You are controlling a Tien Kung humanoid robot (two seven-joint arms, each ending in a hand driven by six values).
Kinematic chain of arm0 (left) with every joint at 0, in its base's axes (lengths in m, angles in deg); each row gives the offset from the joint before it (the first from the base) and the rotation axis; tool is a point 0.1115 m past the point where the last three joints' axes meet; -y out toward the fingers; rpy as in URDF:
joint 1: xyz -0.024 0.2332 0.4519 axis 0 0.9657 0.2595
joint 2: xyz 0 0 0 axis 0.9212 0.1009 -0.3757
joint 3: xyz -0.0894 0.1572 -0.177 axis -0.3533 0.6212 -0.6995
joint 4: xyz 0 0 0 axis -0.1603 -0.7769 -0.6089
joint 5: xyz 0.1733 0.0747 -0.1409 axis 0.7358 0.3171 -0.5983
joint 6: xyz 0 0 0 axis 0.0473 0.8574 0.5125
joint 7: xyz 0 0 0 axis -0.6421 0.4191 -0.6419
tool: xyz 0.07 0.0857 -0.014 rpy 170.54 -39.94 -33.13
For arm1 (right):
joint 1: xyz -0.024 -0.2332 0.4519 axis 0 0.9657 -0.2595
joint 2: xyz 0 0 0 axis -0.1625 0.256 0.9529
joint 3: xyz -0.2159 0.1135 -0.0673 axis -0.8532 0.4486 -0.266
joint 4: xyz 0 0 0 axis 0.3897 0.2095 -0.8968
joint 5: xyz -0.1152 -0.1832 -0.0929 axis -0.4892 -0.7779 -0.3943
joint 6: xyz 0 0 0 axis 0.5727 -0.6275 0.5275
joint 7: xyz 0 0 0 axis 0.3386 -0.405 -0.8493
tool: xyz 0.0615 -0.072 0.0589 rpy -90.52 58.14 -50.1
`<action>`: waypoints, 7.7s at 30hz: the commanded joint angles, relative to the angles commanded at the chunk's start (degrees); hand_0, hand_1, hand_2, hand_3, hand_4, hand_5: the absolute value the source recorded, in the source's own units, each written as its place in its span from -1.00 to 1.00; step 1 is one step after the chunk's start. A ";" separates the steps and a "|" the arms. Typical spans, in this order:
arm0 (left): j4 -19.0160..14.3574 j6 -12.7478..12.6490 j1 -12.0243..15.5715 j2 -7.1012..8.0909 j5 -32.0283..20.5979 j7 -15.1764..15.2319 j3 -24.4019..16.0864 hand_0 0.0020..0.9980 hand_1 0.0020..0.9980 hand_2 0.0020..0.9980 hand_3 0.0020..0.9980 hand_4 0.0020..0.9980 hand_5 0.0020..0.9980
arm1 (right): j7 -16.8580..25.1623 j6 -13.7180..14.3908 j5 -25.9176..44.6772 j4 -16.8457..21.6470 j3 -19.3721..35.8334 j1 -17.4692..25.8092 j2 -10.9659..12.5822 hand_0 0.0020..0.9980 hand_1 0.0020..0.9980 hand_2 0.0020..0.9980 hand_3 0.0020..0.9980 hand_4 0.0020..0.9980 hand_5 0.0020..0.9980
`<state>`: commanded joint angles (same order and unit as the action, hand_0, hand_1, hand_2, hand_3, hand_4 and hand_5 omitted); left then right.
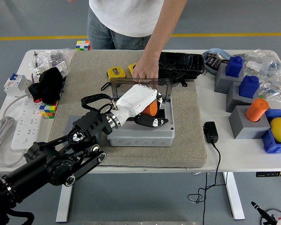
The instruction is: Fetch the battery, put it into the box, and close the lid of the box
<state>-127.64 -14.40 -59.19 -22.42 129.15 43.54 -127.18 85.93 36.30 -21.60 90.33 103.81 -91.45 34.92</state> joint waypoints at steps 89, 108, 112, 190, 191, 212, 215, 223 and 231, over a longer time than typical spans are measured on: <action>5.94 -11.42 -1.27 -0.48 -3.33 10.54 1.85 -0.68 -0.68 -0.61 -0.56 0.84 0.47 | -0.03 -0.07 1.58 0.00 -1.32 -0.07 -0.56 0.71 0.64 0.58 0.69 1.00 1.00; 9.53 -16.46 -0.97 -1.89 -3.83 12.84 2.53 -0.65 -0.62 -0.58 -0.53 0.84 0.44 | -0.16 -0.22 1.21 0.00 -0.90 -0.04 -0.61 0.70 0.64 0.58 0.69 1.00 1.00; 10.23 -16.63 -0.93 -1.94 -3.72 13.41 2.46 -0.65 -0.62 -0.58 -0.53 0.84 0.44 | -0.11 -0.22 1.59 0.00 -1.29 -0.14 -0.59 0.70 0.64 0.58 0.69 1.00 1.00; -16.91 20.01 7.53 5.85 -1.26 -9.53 -21.84 0.54 0.55 0.49 0.53 1.00 1.00 | -0.32 -0.51 2.19 0.00 -2.14 0.16 -0.21 0.70 0.60 0.57 0.69 1.00 1.00; -17.04 20.06 7.72 5.91 -1.21 -9.57 -22.04 0.54 0.54 0.48 0.52 1.00 1.00 | -0.30 -0.49 2.30 0.00 -2.25 0.14 -0.20 0.70 0.60 0.57 0.69 1.00 1.00; -27.76 22.53 15.82 11.38 -0.84 -10.62 -22.96 0.54 0.53 0.45 0.49 1.00 1.00 | -0.19 -0.39 2.48 0.00 -1.94 -0.41 0.08 0.70 0.60 0.57 0.69 1.00 1.00; -29.67 22.55 16.92 12.15 -0.98 -10.65 -22.08 0.53 0.53 0.44 0.47 1.00 1.00 | -0.19 -0.39 2.48 0.00 -1.90 -0.45 0.12 0.70 0.60 0.57 0.69 1.00 1.00; -33.74 22.59 19.47 14.63 -1.53 -10.56 -19.45 0.53 0.52 0.44 0.47 1.00 1.00 | -0.23 -0.37 2.25 0.00 -1.51 -0.48 0.29 0.70 0.60 0.57 0.69 1.00 1.00; -35.08 21.88 19.98 17.16 -1.81 -9.85 -16.80 0.53 0.52 0.44 0.47 1.00 1.00 | -0.22 -0.35 2.40 0.00 -1.51 -0.69 0.44 0.70 0.60 0.57 0.68 1.00 1.00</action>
<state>-162.72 7.48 -39.21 -5.26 127.33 33.70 -143.99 85.71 35.95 -19.20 90.33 102.30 -92.14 35.36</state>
